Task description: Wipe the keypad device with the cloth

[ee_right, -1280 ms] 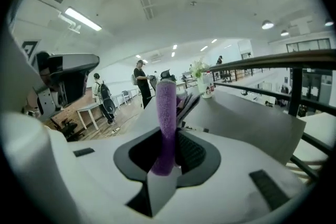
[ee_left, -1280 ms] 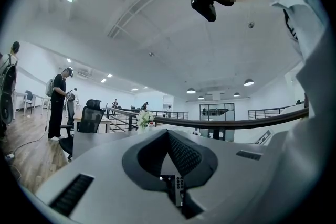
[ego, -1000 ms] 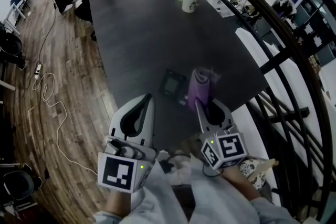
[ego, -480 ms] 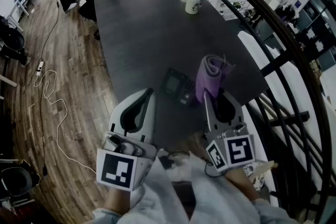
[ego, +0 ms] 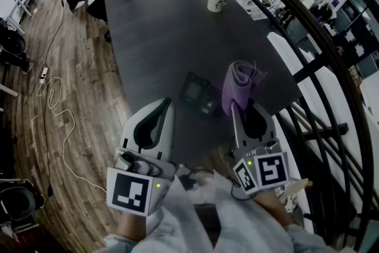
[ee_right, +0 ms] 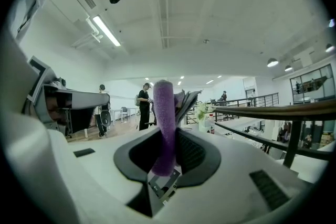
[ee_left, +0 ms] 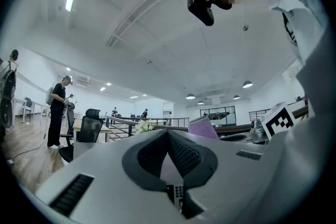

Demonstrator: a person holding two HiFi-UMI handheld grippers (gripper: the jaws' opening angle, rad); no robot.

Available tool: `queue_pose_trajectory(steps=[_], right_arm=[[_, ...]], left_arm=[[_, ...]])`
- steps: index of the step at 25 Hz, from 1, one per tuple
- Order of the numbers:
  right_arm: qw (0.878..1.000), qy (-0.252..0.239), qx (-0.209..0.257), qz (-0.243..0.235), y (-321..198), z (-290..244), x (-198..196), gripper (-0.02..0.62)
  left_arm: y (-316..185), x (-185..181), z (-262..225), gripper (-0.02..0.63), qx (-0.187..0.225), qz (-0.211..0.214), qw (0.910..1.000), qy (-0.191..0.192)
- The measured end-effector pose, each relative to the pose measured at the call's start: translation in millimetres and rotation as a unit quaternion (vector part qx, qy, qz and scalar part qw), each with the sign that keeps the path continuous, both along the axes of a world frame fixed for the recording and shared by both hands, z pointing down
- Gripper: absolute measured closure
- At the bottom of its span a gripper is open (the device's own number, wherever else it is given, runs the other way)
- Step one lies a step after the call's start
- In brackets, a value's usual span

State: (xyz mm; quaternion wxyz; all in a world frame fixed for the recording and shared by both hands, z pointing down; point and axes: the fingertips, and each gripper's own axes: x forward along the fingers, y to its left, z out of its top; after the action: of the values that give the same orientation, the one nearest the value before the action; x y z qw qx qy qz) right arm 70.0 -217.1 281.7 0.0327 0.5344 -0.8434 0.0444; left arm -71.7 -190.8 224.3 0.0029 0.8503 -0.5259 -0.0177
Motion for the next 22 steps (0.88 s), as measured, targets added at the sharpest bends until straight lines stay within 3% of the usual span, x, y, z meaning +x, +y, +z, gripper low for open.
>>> queue_pose_trajectory(steps=[22], right_arm=[[1.0, -0.008, -0.024, -0.003, 5.1, 8.1, 6.5, 0.514]], left_arm=[[9.3, 1.4, 4.1, 0.595, -0.009, 0.0, 1.0, -0.001]])
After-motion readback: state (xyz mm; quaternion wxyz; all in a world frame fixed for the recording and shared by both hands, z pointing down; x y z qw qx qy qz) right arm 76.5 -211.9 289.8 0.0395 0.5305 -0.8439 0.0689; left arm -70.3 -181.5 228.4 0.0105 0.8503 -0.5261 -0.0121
